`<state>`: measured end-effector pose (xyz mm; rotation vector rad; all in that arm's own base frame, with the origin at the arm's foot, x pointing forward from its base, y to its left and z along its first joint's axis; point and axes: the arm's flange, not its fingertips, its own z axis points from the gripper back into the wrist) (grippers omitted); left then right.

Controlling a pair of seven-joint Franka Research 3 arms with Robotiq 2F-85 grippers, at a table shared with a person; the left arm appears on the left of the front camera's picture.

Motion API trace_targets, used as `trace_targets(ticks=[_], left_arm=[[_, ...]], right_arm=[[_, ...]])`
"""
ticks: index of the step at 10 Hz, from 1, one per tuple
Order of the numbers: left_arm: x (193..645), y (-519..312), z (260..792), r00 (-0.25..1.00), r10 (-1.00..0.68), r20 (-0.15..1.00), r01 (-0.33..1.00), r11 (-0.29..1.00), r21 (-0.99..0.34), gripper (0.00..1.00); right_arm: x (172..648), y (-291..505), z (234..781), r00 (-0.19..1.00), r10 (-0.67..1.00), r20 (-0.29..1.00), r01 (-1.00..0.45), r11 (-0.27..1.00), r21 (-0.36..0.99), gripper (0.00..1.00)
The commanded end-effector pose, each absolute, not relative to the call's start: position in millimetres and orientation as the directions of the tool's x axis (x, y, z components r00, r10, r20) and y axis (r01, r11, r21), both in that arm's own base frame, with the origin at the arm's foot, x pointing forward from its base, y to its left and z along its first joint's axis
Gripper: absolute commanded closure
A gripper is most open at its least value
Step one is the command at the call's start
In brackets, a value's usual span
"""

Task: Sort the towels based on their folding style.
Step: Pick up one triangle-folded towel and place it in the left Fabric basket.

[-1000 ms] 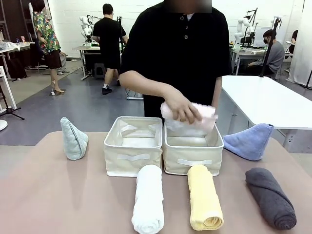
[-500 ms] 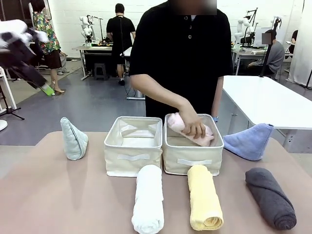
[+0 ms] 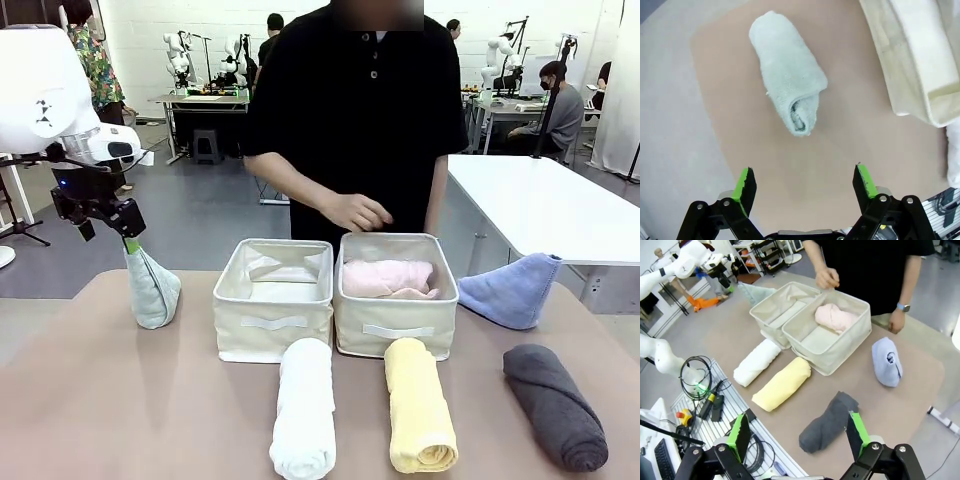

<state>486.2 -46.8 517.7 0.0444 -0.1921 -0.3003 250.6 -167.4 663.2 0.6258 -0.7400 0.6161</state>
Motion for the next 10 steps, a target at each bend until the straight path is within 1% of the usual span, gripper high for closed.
trace_targets(ticks=[1,8,9,10], left_arm=[[481.5,-43.0,519.7,0.932,-0.314,0.179,0.3,0.949,0.102,0.0],[481.5,-43.0,519.7,0.932,-0.314,0.179,0.3,0.949,0.102,0.0],[486.5,-44.3,519.5,0.934,-0.307,0.182,0.297,0.951,0.082,0.0],[493.2,-46.3,514.9,0.942,-0.27,0.197,0.255,0.962,0.097,0.0]], right_arm=[[252.0,-167.0,663.2,0.572,0.282,0.77,-0.709,0.641,0.292,0.0],[252.0,-167.0,663.2,0.572,0.282,0.77,-0.709,0.641,0.292,0.0],[252.0,-167.0,663.2,0.572,0.282,0.77,-0.709,0.641,0.292,0.0],[252.0,-167.0,663.2,0.572,0.282,0.77,-0.709,0.641,0.292,0.0]])
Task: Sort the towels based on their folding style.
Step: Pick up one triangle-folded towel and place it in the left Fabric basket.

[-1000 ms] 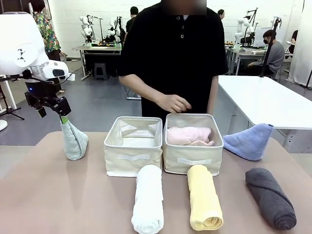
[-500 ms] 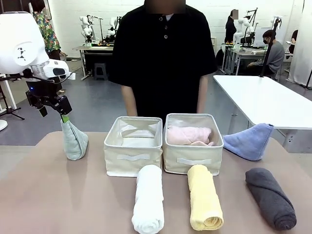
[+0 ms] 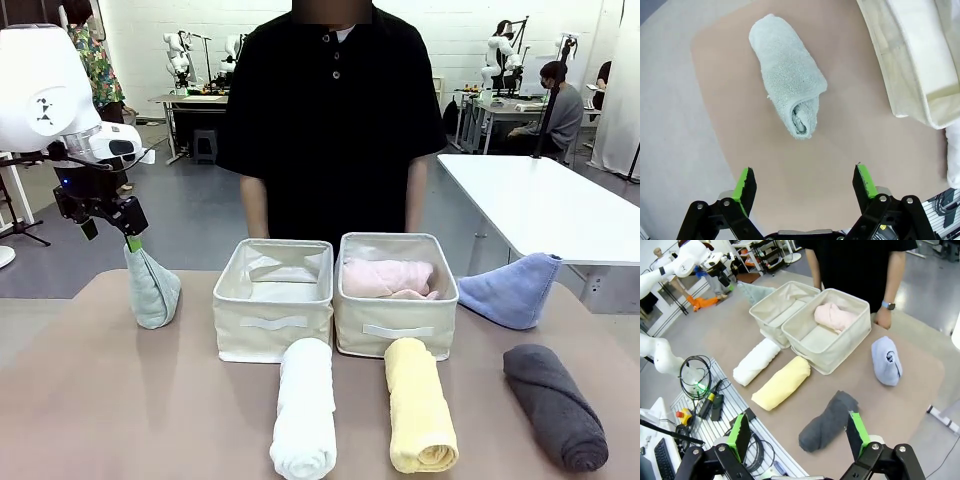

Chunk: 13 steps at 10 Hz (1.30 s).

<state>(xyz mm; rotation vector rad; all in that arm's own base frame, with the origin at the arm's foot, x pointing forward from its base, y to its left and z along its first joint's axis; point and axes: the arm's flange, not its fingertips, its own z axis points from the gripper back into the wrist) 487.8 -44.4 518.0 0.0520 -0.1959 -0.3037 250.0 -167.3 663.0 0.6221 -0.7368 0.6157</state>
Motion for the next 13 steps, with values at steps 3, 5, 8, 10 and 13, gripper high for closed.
trace_targets(ticks=[3,5,8,10,13], left_arm=[[520.1,-57.0,498.5,0.98,-0.095,0.176,0.076,0.991,0.114,0.0],[538.9,-59.5,478.8,0.988,-0.06,0.145,0.041,0.991,0.13,0.0],[556.9,-58.4,452.3,0.99,-0.058,0.132,0.043,0.992,0.118,0.0],[563.5,-56.5,437.6,0.995,-0.049,0.088,0.041,0.995,0.089,0.0],[562.7,-50.7,442.3,0.997,-0.023,0.072,0.019,0.998,0.065,0.87]], right_arm=[[252.0,-167.0,663.2,0.572,0.282,0.77,-0.709,0.641,0.292,0.0],[252.0,-167.0,663.2,0.572,0.282,0.77,-0.709,0.641,0.292,0.0],[252.0,-167.0,663.2,0.572,0.282,0.77,-0.709,0.641,0.292,0.0],[252.0,-167.0,663.2,0.572,0.282,0.77,-0.709,0.641,0.292,0.0],[252.0,-167.0,663.2,0.572,0.282,0.77,-0.709,0.641,0.292,0.0]])
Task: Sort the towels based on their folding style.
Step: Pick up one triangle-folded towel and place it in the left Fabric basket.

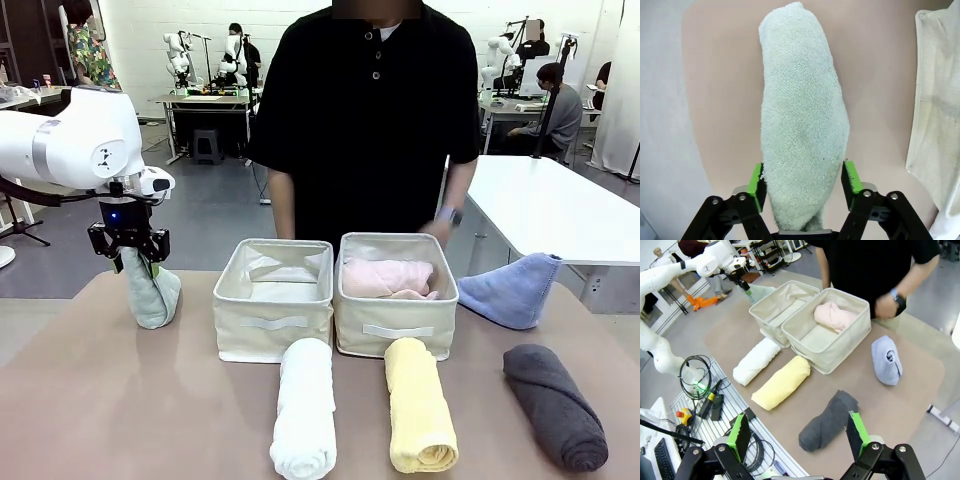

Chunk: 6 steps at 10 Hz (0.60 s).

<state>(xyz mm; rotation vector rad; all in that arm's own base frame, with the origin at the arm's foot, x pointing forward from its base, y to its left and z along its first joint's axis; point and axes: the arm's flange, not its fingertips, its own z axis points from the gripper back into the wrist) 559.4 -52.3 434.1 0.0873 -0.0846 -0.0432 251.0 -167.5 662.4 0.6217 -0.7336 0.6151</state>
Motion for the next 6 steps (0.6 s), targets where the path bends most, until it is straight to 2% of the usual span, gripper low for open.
trace_targets(ticks=[1,3,4,5,6], left_arm=[[562.0,-50.2,443.6,0.997,-0.028,0.071,0.024,0.998,0.062,1.0],[560.4,-49.9,443.9,0.997,-0.03,0.071,0.026,0.998,0.06,1.0],[560.3,-50.2,444.5,0.997,-0.029,0.069,0.025,0.998,0.06,0.94],[559.6,-50.3,444.7,0.997,-0.029,0.069,0.025,0.998,0.06,1.0],[559.5,-50.8,444.6,0.997,-0.033,0.073,0.028,0.997,0.069,1.0]], right_arm=[[252.0,-167.0,663.2,0.572,0.282,0.77,-0.709,0.641,0.292,0.0],[252.0,-167.0,663.2,0.572,0.282,0.77,-0.709,0.641,0.292,0.0],[252.0,-167.0,663.2,0.572,0.282,0.77,-0.709,0.641,0.292,0.0],[252.0,-167.0,663.2,0.572,0.282,0.77,-0.709,0.641,0.292,0.0],[252.0,-167.0,663.2,0.572,0.282,0.77,-0.709,0.641,0.292,0.0]])
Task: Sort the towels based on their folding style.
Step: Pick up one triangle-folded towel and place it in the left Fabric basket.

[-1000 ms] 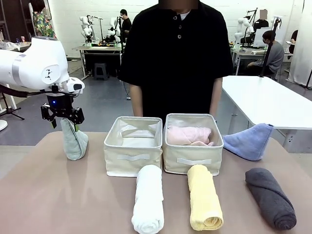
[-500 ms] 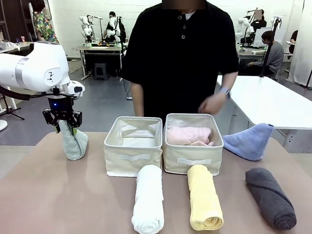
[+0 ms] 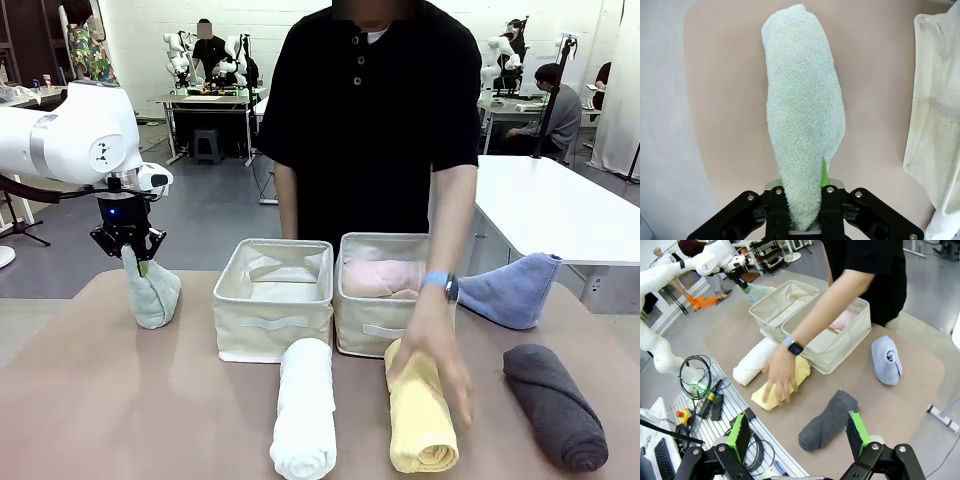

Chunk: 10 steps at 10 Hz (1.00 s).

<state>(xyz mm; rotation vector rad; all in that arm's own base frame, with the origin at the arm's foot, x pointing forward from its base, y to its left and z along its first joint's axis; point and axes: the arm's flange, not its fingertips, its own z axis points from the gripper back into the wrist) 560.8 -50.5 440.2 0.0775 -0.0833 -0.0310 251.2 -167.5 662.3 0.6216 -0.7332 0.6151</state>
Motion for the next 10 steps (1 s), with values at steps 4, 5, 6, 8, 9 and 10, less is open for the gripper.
trace_targets(ticks=[4,5,6,8,9,10], left_arm=[[535.8,-52.5,481.3,0.966,-0.252,0.053,0.246,0.964,0.104,1.0],[497.3,-43.5,522.4,0.908,-0.417,0.036,0.399,0.887,0.231,1.0],[449.8,-32.2,573.0,0.867,-0.493,0.073,0.458,0.846,0.274,1.0],[392.6,-14.7,621.9,0.841,-0.536,0.079,0.494,0.818,0.294,1.0],[378.9,-5.6,635.9,0.83,-0.548,0.102,0.507,0.819,0.269,1.0],[370.4,3.4,646.3,0.829,-0.545,0.127,0.513,0.831,0.216,1.0]], right_arm=[[252.0,-167.0,663.2,0.572,0.282,0.77,-0.709,0.641,0.292,0.0],[252.0,-167.0,663.2,0.572,0.282,0.77,-0.709,0.641,0.292,0.0],[252.0,-167.0,663.2,0.572,0.282,0.77,-0.709,0.641,0.292,0.0],[252.0,-167.0,663.2,0.572,0.282,0.77,-0.709,0.641,0.292,0.0],[252.0,-167.0,663.2,0.572,0.282,0.77,-0.709,0.641,0.292,0.0],[252.0,-167.0,663.2,0.572,0.282,0.77,-0.709,0.641,0.292,0.0]])
